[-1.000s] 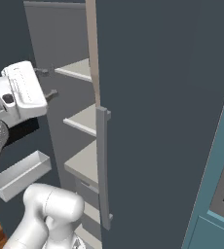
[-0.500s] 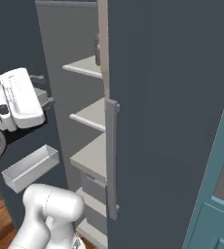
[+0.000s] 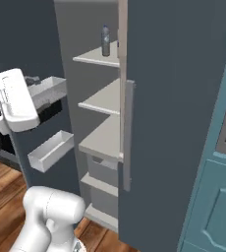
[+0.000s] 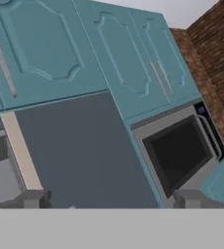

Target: Take the bottled waters from the counter and place them in the freezer to freeze. Close the freezer door after placing the bottles.

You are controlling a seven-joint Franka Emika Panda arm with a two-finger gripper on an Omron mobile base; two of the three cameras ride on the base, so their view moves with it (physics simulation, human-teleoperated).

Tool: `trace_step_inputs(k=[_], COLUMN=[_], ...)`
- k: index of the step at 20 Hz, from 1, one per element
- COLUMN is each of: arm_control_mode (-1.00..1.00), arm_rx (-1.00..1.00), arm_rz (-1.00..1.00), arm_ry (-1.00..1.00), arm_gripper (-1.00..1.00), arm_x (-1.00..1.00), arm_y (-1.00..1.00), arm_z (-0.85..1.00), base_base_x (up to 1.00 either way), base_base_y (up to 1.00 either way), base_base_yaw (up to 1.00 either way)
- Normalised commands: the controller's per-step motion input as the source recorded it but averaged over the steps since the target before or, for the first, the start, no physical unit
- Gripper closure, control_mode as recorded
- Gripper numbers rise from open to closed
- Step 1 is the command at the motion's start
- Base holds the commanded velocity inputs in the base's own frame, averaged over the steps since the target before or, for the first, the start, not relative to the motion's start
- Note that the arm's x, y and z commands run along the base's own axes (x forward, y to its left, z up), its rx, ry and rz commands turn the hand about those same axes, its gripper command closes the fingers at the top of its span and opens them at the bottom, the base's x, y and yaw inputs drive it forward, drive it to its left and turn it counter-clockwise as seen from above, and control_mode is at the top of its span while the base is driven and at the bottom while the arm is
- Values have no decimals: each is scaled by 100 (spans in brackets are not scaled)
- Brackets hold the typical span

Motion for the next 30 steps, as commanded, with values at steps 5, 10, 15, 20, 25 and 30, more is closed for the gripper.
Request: trace_step_inputs(k=[5,10,15,20,25,30], arm_control_mode=[100,100,100,100,100,-100], arm_rx=[0,0,0,0,0,0], arm_rz=[0,0,0,0,0,0], arm_ry=[0,0,0,0,0,0], arm_gripper=[-100,-100,-100,-100,-100,-100], arm_x=[0,0,0,0,0,0], arm_y=[0,0,0,0,0,0], arm_z=[0,0,0,0,0,0], base_base_x=[-9,-12,-14,-69,-30,0], base_base_y=[86,97,42,8,0,0], base_base_yaw=[-31,-30,-25,-20,-9,0])
